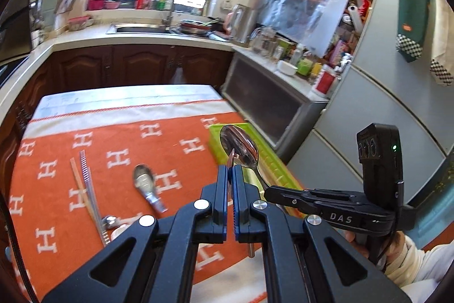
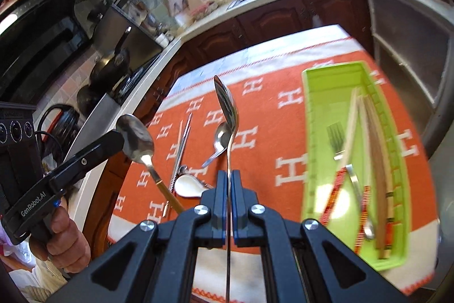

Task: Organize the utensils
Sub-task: 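Lift the spoons and carry them over the green tray with both tools, then lower the spoons into the tray and open both tools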

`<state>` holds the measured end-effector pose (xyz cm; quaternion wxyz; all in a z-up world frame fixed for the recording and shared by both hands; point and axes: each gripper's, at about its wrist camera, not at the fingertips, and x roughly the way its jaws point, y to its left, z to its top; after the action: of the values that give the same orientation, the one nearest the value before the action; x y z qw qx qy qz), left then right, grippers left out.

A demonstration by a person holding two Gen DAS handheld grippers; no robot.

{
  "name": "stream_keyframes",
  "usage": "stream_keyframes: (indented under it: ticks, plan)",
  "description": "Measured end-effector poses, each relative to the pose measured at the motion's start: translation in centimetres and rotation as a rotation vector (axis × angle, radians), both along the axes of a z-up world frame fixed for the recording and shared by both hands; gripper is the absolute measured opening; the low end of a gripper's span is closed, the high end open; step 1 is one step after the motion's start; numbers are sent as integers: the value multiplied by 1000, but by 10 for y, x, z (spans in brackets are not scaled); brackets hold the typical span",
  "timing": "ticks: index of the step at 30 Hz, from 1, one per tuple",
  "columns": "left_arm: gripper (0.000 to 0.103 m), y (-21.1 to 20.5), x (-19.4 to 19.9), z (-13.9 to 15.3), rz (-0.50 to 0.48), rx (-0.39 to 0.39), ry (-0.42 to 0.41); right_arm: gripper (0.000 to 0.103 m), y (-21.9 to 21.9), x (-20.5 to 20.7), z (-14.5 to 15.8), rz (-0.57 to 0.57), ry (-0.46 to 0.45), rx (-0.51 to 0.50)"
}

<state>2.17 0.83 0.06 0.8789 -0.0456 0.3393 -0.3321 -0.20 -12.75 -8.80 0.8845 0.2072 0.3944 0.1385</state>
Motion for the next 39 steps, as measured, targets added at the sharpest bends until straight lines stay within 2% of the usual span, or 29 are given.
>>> stream_keyframes:
  ticks: [4, 8, 14, 20, 25, 29, 31, 34, 37, 38, 39]
  plan:
    - [1, -31, 8, 7, -66, -21, 1, 2, -27, -9, 4, -71, -11, -21]
    - [1, -66, 18, 3, -123, -11, 19, 2, -55, -10, -5, -137, 13, -30]
    - [1, -119, 52, -37, -188, 58, 135, 2, -85, -3, -28, -207, 60, -23]
    - [1, -154, 84, -83, -179, 139, 238, 2, -103, 9, -49, -241, 105, 2]
    - [2, -164, 98, -93, -163, 162, 252, 2, -107, 24, -57, -243, 124, -5]
    - [12, -163, 108, -96, -132, 156, 273, 3, -108, 36, -63, -249, 153, -15]
    - [17, -160, 111, -95, -109, 161, 271, 6, -112, 39, -68, -257, 176, -4]
    - [24, -150, 110, -93, -71, 176, 255, 7, -113, 42, -73, -256, 203, -14]
    - [37, -138, 105, -88, -32, 198, 238, 7, -111, 40, -72, -233, 190, -10]
    - [44, -134, 102, -87, -14, 210, 233, 7, -109, 39, -70, -226, 186, -9]
    - [46, -129, 99, -86, 1, 221, 226, 7, -108, 38, -68, -223, 179, -15]
